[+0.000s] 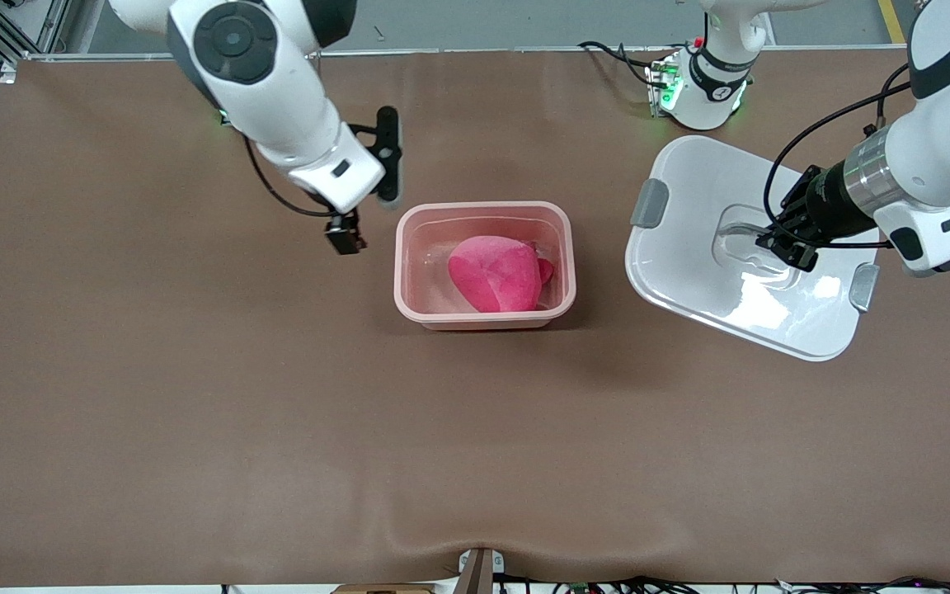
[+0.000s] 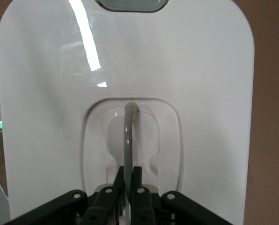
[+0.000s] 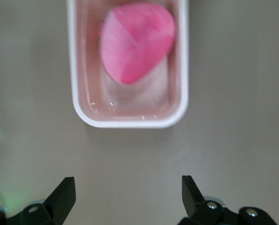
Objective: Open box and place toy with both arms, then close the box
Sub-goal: 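Withdraw the right gripper from the box toward its rest pose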
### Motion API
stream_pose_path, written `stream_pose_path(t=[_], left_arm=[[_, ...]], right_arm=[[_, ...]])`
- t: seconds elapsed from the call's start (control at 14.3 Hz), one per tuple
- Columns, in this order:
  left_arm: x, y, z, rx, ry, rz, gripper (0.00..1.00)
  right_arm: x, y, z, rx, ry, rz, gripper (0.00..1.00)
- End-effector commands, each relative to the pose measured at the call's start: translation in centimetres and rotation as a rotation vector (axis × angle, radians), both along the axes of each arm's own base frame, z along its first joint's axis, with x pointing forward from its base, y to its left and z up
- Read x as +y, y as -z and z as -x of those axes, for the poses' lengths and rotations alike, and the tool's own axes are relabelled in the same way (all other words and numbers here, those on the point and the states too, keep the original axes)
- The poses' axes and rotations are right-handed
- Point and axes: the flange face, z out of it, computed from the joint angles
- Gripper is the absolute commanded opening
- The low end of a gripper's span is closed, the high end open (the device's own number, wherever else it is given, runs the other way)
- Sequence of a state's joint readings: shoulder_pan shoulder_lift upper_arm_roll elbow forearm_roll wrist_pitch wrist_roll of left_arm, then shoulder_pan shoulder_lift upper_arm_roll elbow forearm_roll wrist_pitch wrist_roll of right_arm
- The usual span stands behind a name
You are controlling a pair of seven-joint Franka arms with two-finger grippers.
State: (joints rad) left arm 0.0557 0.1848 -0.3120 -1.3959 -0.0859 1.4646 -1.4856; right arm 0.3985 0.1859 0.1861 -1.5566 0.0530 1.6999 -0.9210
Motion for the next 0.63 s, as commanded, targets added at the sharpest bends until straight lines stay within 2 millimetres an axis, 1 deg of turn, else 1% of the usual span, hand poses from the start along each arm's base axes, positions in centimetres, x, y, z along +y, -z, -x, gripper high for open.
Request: stream_pose_path(t=[0.0,0.07,0.14,0.21,0.28,0.35,0.42,0.49,0.56], left_arm=[[-0.9,-0.8,0.8,0.011,-0.016,0.015,0.00],[-1.5,-0.7,0.8,0.016,-0.025,0.017,0.00],[-1.9,-0.5,0.8,0.023,-0.036,0.015,0.00],[-2.2,-0.4,0.9,0.024,-0.042,0.014,0.00],[-3.2,-0.2,1.1,0.027,-0.044,0.014,0.00],[-4.1,-0.1,1.2,0.029,-0.052,0.013,0.00],[-4.5,0.0,1.2,0.027,-0.076,0.009,0.00],[-6.1,0.3,1.4,0.023,-0.074,0.009,0.00],[-7.3,0.5,1.6,0.018,-0.075,0.007,0.00]], right_arm=[[-4.2,0.1,-1.5,0.016,0.207,0.056,1.00],[-6.9,-0.1,-2.7,0.025,0.261,0.062,1.00],[-10.1,-0.5,-3.8,0.030,0.318,0.065,1.00],[-12.7,-1.1,-4.3,0.041,0.367,0.076,1.00],[-15.8,-1.6,-4.9,0.051,0.441,0.085,1.00],[-18.0,-2.6,-4.8,0.038,0.483,0.084,1.00],[-19.4,-3.4,-4.7,0.025,0.505,0.093,1.00],[-21.0,-4.0,-4.8,0.005,0.540,0.115,1.00],[-22.8,-4.6,-4.3,-0.004,0.634,0.128,1.00]])
